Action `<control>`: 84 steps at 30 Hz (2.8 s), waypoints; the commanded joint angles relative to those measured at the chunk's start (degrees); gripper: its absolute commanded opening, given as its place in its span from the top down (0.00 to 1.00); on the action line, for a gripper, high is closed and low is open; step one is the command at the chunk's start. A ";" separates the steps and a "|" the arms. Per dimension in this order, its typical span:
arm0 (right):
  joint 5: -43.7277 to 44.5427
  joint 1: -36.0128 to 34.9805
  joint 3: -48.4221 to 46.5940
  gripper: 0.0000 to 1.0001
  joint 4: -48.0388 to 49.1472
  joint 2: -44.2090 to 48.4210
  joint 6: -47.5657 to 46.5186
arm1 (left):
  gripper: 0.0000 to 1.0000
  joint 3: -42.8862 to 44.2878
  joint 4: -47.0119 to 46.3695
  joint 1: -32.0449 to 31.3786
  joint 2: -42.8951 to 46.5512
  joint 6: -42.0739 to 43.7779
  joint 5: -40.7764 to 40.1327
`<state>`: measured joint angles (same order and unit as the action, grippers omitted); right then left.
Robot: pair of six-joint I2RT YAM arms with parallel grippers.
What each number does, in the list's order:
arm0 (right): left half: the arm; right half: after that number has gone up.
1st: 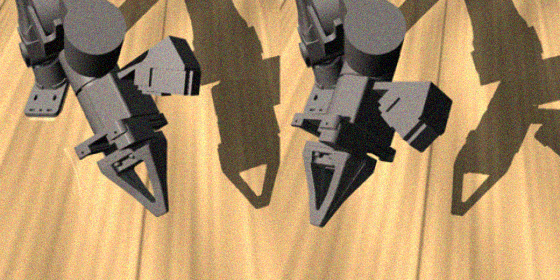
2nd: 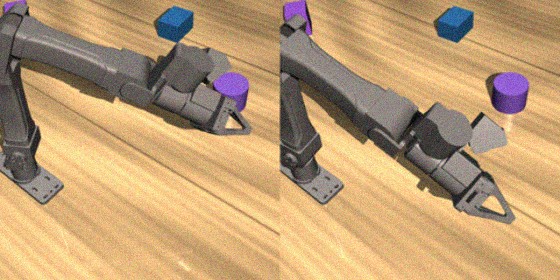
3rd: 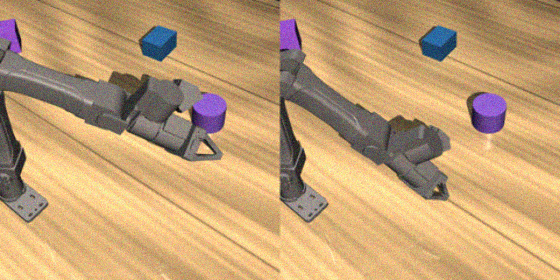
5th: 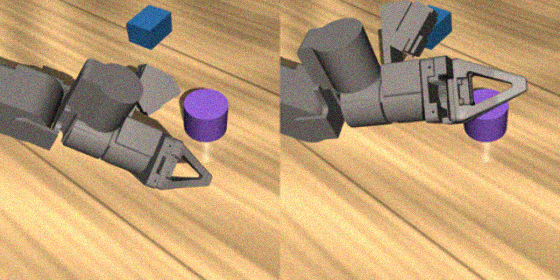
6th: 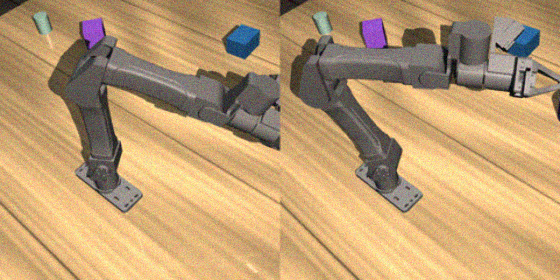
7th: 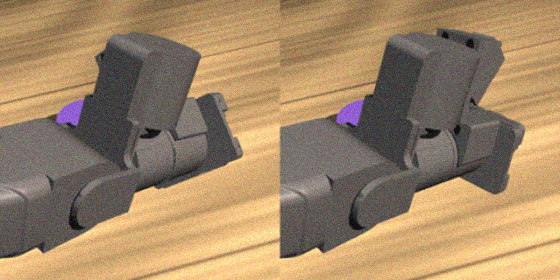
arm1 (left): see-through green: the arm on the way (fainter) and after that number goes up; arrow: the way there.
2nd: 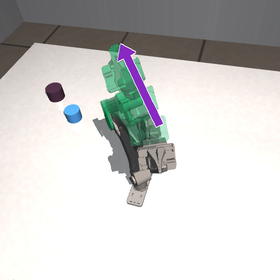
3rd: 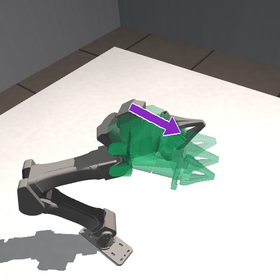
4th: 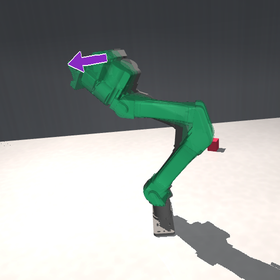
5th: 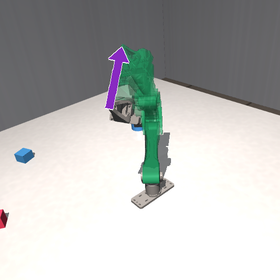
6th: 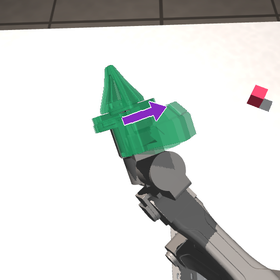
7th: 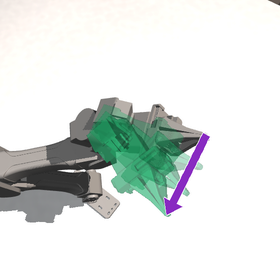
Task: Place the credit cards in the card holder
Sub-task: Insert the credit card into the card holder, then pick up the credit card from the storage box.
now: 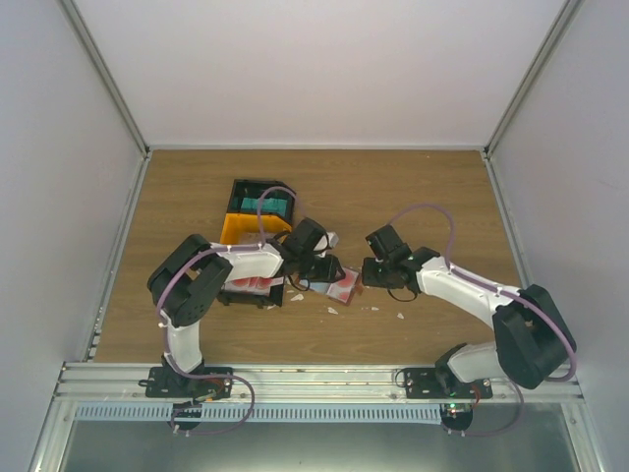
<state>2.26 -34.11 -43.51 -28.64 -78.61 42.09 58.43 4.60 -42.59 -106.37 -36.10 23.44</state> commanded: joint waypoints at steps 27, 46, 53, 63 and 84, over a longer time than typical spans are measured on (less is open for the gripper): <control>-16.71 -12.11 -8.15 0.39 24.40 -7.98 2.98 | 0.42 -5.88 12.54 8.31 38.03 -2.66 -32.40; -15.15 -17.12 -26.39 0.59 17.02 -29.96 6.43 | 0.32 -12.70 12.88 18.57 49.62 -3.12 -24.58; -16.97 -17.13 -27.20 0.66 17.46 -31.79 6.50 | 0.32 -13.23 12.97 19.88 49.85 -2.57 -23.53; -16.52 -17.07 -25.46 1.00 19.42 -27.95 6.27 | 0.29 -13.14 11.80 20.43 50.03 -1.00 -18.93; -35.94 -3.13 -6.77 0.99 11.85 17.34 -26.66 | 0.09 -2.58 19.42 20.40 47.97 23.72 10.37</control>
<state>-26.85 -37.47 -52.12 -13.21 -66.61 25.30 50.85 23.05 -22.48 -58.24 -20.05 24.69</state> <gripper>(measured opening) 0.011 0.896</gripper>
